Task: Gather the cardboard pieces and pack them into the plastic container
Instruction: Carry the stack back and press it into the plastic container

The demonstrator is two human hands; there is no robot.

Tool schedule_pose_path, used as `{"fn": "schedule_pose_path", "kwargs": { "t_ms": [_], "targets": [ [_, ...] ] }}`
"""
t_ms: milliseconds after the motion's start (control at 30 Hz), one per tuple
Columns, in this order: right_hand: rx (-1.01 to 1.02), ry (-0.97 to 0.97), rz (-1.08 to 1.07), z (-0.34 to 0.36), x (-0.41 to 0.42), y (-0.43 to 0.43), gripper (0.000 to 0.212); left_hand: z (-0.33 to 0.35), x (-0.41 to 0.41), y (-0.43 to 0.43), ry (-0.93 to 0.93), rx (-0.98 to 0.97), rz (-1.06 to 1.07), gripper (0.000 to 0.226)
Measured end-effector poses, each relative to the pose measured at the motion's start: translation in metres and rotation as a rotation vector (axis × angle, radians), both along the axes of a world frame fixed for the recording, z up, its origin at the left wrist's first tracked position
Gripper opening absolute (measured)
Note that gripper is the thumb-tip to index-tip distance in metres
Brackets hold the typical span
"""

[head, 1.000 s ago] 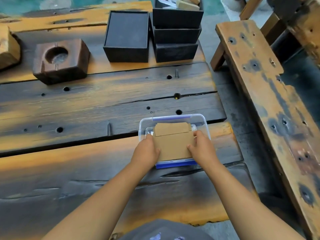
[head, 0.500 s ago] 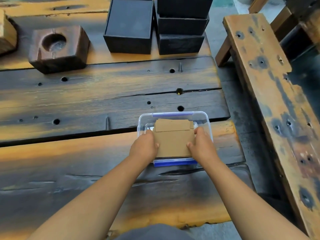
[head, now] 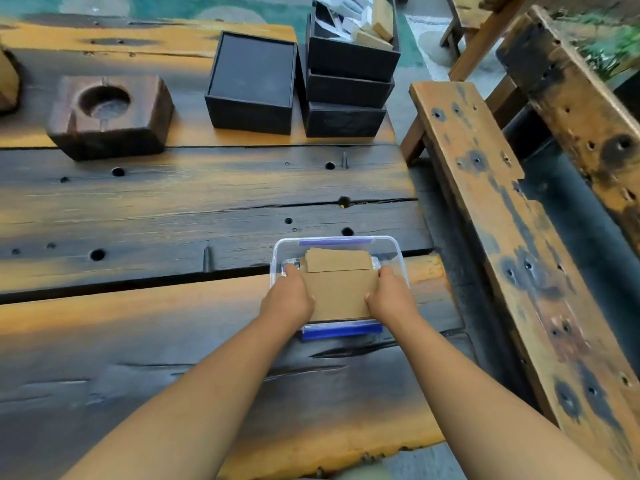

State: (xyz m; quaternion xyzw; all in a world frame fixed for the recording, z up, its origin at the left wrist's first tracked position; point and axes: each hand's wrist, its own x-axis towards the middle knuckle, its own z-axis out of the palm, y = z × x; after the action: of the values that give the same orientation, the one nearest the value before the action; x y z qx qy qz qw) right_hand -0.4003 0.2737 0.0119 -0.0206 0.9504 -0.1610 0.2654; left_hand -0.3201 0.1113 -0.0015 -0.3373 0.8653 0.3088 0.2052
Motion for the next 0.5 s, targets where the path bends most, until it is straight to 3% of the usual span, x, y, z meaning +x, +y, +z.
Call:
{"fn": "schedule_pose_path", "kwargs": {
  "t_ms": [267, 400, 500],
  "targets": [
    [-0.076, -0.162, 0.013, -0.006, -0.016, 0.011, 0.051, 0.014, -0.008, 0.007, -0.089, 0.227, 0.159, 0.066],
    [-0.223, -0.303, 0.008, -0.009, -0.033, 0.014, 0.065, 0.017, -0.015, 0.013, -0.039, 0.352, 0.342, 0.081],
    [-0.269, -0.394, -0.031, -0.011, -0.045, 0.009, 0.062, 0.019, -0.02, 0.01, -0.04, 0.452, 0.408, 0.075]
  ]
}}
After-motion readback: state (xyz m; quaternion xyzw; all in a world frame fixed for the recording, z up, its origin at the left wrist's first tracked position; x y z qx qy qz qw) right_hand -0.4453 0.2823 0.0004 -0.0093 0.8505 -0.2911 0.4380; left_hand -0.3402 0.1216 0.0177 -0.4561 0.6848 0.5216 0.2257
